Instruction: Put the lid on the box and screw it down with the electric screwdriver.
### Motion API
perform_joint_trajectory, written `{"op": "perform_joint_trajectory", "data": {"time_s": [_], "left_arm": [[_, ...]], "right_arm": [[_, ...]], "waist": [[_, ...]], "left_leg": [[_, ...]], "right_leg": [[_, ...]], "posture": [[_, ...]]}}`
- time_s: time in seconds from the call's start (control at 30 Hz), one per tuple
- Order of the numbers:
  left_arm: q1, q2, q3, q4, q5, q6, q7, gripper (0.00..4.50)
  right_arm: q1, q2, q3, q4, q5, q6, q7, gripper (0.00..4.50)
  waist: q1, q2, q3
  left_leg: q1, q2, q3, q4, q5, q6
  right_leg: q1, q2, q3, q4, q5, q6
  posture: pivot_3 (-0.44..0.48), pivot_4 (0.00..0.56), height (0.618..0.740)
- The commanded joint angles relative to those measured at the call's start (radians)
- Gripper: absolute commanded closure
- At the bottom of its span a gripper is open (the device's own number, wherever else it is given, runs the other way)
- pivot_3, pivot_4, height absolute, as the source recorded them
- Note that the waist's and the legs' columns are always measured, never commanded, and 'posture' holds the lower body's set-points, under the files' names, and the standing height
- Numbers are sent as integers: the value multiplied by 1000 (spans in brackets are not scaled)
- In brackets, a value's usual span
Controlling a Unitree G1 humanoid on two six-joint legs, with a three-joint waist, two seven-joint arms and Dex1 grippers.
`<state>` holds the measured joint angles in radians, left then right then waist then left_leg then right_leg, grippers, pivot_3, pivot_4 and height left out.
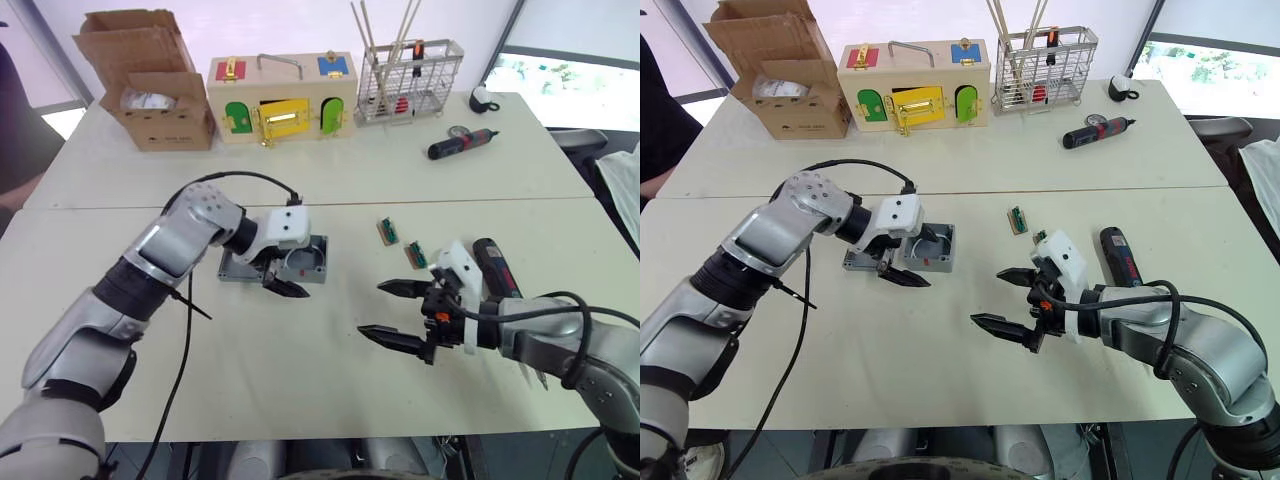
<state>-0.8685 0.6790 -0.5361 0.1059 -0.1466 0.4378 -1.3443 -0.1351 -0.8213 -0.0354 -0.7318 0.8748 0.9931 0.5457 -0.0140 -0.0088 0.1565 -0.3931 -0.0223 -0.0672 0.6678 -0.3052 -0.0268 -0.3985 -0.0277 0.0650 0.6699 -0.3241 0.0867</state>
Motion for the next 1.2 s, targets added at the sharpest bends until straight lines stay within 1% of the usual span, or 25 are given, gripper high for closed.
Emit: {"op": "perform_joint_trajectory", "data": {"time_s": [0.03,0.2,0.23,0.3,0.43,0.5,0.7,0.8,0.87,0.97,1.1,1.2], "left_arm": [[-17,-18,3,41,49,-50,-11,0],[-20,-52,3,68,84,-66,-29,0],[-20,-58,3,73,93,-72,-30,516],[-20,-71,7,82,105,-83,-31,1334],[-24,-89,15,97,122,-90,-37,3498],[-24,-91,13,104,134,-97,-41,4480],[-29,-94,11,131,158,-118,-56,4480],[-35,-93,18,137,145,-162,-90,4480],[-34,-86,24,123,125,-203,-132,4480],[-16,-57,24,32,71,-257,-242,4480],[1,-31,-23,-35,40,-303,-270,4480],[1,-30,-67,-29,38,-359,-270,4480]], "right_arm": [[7,9,-26,-52,0,-17,-23,20],[7,17,-31,-72,7,-10,-47,20],[7,19,-33,-75,10,-9,-52,0],[5,21,-36,-80,14,-5,-60,0],[4,20,-38,-86,23,-1,-72,0],[5,18,-40,-88,28,0,-77,0],[17,2,-57,-96,46,5,-77,0],[26,-22,-83,-98,77,9,-54,0],[37,-44,-107,-102,119,15,-29,0],[64,-81,-137,-116,181,26,6,0],[90,-107,-143,-127,207,27,10,0],[104,-111,-143,-130,213,23,-5,0]], "waist": [[1,0,0],[3,0,0],[3,0,0],[3,0,0],[2,0,0],[2,0,0],[2,0,0],[2,0,0],[2,0,0],[2,0,0],[3,0,0],[3,0,0]], "left_leg": [[0,0,0,0,0,0],[0,0,0,1,0,0],[0,0,0,1,0,0],[0,0,0,1,0,0],[0,0,0,1,0,0],[0,0,0,1,0,0],[0,0,0,1,0,0],[0,0,0,1,0,0],[0,0,0,1,0,0],[0,0,0,1,0,0],[0,0,0,1,0,0],[1,0,0,2,0,0]], "right_leg": [[0,0,0,0,0,0],[1,0,0,0,0,0],[1,0,0,0,0,0],[1,0,0,0,0,0],[1,0,0,0,0,0],[1,0,0,0,0,0],[1,0,0,1,0,0],[1,0,0,1,0,0],[1,0,0,1,0,0],[1,0,0,1,0,0],[1,0,0,1,0,0],[2,0,0,1,0,0]], "posture": [[0,150,740],[0,150,740],[0,150,740],[0,150,740],[0,150,740],[0,150,740],[0,150,740],[0,150,740],[0,150,740],[0,150,740],[0,150,740],[0,150,740]]}}
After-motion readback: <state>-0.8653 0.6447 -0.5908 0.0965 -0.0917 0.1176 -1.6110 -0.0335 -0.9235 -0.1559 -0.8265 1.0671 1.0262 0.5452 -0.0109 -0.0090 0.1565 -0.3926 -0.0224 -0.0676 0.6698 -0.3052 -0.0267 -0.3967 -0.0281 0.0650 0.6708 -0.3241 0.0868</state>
